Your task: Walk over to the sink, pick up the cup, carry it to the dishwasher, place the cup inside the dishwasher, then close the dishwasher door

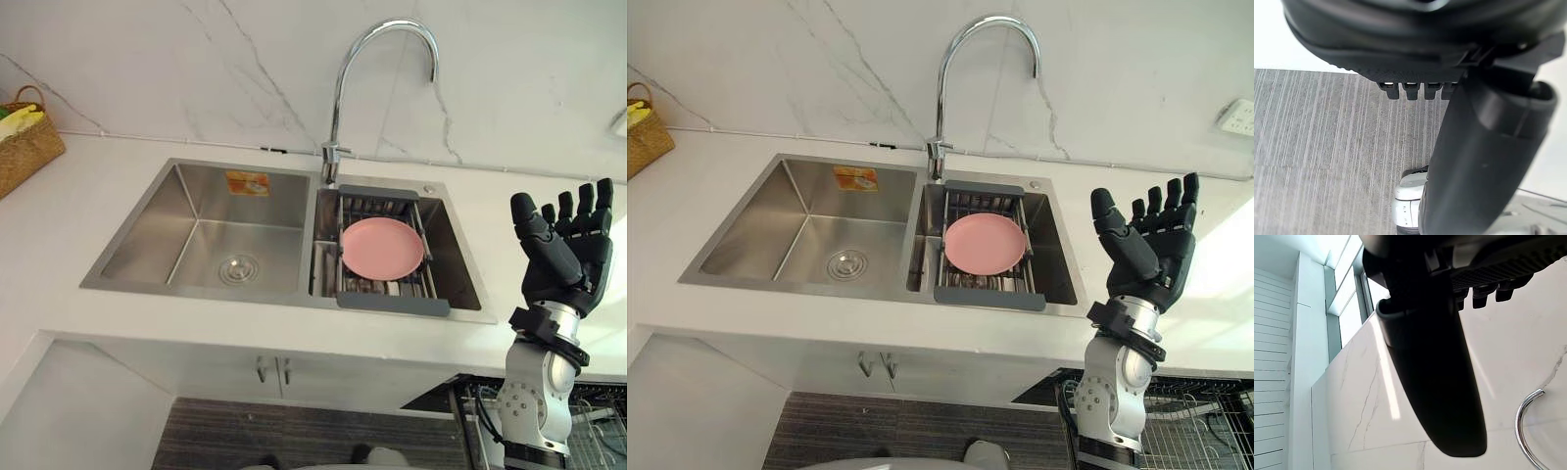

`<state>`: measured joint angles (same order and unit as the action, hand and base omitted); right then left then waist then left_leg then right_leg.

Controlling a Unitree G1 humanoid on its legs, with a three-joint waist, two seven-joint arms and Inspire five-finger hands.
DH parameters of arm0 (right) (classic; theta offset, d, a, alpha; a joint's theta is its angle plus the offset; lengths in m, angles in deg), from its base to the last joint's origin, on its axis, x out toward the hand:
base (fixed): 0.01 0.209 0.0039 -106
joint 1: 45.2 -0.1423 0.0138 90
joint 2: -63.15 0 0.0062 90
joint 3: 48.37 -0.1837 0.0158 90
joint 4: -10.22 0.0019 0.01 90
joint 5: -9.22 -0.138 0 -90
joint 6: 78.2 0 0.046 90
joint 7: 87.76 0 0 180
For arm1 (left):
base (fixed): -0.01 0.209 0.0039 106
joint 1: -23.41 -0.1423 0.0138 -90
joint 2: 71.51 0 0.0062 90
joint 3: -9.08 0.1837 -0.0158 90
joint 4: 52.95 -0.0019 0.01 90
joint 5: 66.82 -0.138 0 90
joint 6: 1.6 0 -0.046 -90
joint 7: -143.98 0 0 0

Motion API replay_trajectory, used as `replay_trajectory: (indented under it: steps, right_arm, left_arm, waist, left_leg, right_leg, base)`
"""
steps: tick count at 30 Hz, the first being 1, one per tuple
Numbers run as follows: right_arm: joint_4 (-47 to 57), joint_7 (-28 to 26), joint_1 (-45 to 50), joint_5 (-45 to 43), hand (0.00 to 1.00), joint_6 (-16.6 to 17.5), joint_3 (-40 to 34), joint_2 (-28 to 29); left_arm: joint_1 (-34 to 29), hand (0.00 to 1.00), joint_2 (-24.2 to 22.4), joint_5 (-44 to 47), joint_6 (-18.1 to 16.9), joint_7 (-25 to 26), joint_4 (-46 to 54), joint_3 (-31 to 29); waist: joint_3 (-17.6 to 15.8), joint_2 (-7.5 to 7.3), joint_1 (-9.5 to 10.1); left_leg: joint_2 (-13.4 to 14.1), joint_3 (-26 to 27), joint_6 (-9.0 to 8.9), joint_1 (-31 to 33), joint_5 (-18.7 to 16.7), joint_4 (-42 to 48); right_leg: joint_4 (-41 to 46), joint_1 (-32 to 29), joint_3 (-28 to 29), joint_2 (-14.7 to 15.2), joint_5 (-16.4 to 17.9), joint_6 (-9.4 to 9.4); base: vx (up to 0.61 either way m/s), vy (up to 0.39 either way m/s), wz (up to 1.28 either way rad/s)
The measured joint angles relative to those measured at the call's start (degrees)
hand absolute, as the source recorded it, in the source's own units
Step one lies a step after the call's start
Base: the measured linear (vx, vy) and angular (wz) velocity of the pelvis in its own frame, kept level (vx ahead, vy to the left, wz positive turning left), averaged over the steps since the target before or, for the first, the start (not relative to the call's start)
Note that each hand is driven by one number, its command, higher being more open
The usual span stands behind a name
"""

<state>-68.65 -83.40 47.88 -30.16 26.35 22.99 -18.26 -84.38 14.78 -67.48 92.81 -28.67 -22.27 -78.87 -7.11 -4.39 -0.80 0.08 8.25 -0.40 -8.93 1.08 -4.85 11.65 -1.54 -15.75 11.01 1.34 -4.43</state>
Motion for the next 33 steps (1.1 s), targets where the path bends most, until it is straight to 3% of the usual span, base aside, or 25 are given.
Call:
replay_trajectory:
  steps: [6,8,12,16,18,22,23,25,26,28,29,33]
  right_arm:
    - [-0.1,-5.2,3.1,-2.2,1.00,-1.1,1.8,0.2]
    - [-0.1,-5.6,3.8,-2.2,1.00,-1.1,1.9,0.2]
    - [-0.1,-5.6,4.4,-2.2,1.00,-1.1,2.5,0.2]
    - [-1.5,-5.5,4.2,-2.4,1.00,-1.0,3.1,-0.2]
    - [-3.2,-5.5,4.2,-4.6,1.00,-0.7,3.0,-1.6]
    - [-4.6,-5.7,3.5,-4.7,1.00,-0.6,2.8,-3.5]
    - [-5.1,-5.9,2.7,-4.7,1.00,-0.5,2.9,-3.5]
    - [-6.5,-5.9,1.5,-4.7,1.00,0.2,2.9,-3.7]
    - [-7.2,-5.7,1.5,-4.5,1.00,0.5,2.6,-4.7]
    - [-8.2,-4.9,1.5,-4.3,1.00,0.7,2.6,-4.7]
    - [-10.8,-4.1,2.0,-4.2,1.00,1.1,1.2,-1.6]
    - [-10.8,-4.1,2.0,-4.2,1.00,1.1,1.2,-1.6]
  left_arm:
    - [0.1,1.00,0.1,-2.8,-0.1,0.1,0.0,0.9]
    - [0.0,1.00,-0.2,-2.7,0.1,0.1,0.0,0.9]
    - [-0.1,1.00,-0.6,-2.7,0.2,0.2,0.0,0.8]
    - [-0.1,1.00,-1.4,-2.3,-0.6,2.0,0.2,0.8]
    - [-0.2,1.00,-2.7,-0.2,-0.7,2.9,0.2,0.8]
    - [-0.4,1.00,-4.3,1.9,-2.2,4.0,1.7,0.5]
    - [-1.1,1.00,-4.7,1.9,-3.0,4.5,2.6,0.3]
    - [-1.6,1.00,-4.9,1.8,-4.2,4.5,2.9,0.6]
    - [-2.1,1.00,-5.5,1.8,-4.9,4.6,3.0,0.7]
    - [-2.2,1.00,-5.5,1.7,-4.9,5.0,3.0,1.0]
    - [3.4,1.00,-3.5,4.0,-12.5,5.4,8.0,1.8]
    - [3.4,1.00,-3.5,4.0,-12.5,5.4,8.0,1.8]
  waist:
    - [0.4,0.29,-0.09]
    - [0.7,0.61,-0.13]
    - [1.2,1.24,-0.36]
    - [2.4,3.15,-0.40]
    - [3.2,5.64,-0.33]
    - [1.6,7.84,0.31]
    - [1.1,7.29,0.91]
    - [1.3,7.51,0.97]
    - [1.2,8.45,1.01]
    - [1.5,8.45,0.91]
    - [-0.5,5.33,-0.16]
    - [-0.5,5.33,-0.15]
  left_leg:
    - [-0.5,0.4,0.25,-1.2,-2.1,-0.1]
    - [-0.5,0.4,0.96,-1.2,-2.7,-0.1]
    - [0.1,1.5,0.75,-0.4,-4.1,1.6]
    - [3.2,4.2,-0.63,4.8,-10.7,13.4]
    - [6.3,4.7,-1.38,8.6,-14.0,23.9]
    - [9.6,5.0,-2.31,12.5,-13.2,40.6]
    - [9.4,5.0,-1.86,13.4,-12.7,43.4]
    - [8.8,5.1,-1.81,13.2,-13.0,36.4]
    - [8.9,4.5,-2.43,13.2,-7.8,28.8]
    - [7.7,4.4,-2.67,11.1,-7.8,21.9]
    - [3.0,3.5,-1.55,5.6,2.1,3.5]
    - [3.0,3.4,-1.55,5.6,2.1,3.5]
  right_leg:
    - [-0.6,1.5,0.3,0.4,0.0,-0.06]
    - [-0.6,1.5,0.2,0.5,0.0,-0.06]
    - [-1.9,2.3,0.0,0.1,0.2,-0.26]
    - [-2.6,2.4,0.1,-1.4,1.0,-0.18]
    - [-2.1,3.1,0.0,-3.4,2.5,-0.13]
    - [-3.5,8.2,-0.3,-4.1,3.7,0.47]
    - [-3.8,9.3,0.3,-3.0,4.5,0.88]
    - [-2.9,8.7,0.5,-2.2,4.9,0.34]
    - [-1.4,7.5,0.8,-2.6,5.7,-0.20]
    - [-0.3,5.5,1.1,-2.1,6.0,-0.65]
    - [-4.6,5.7,-0.8,-0.4,2.6,-2.15]
    - [-4.6,5.7,-0.8,-0.4,2.6,-2.15]
  base:
    - [0.04,0.040,-0.01]
    - [-0.01,0.020,-0.01]
    - [0.01,-0.003,-0.01]
    - [0.06,-0.036,-0.09]
    - [0.11,-0.063,-0.01]
    - [0.11,-0.049,-0.01]
    - [0.04,-0.011,-0.19]
    - [0.02,-0.006,-0.14]
    - [0.05,0.059,-0.07]
    - [0.06,0.060,-0.03]
    - [0.00,0.000,0.00]
    - [0.00,0.000,0.00]
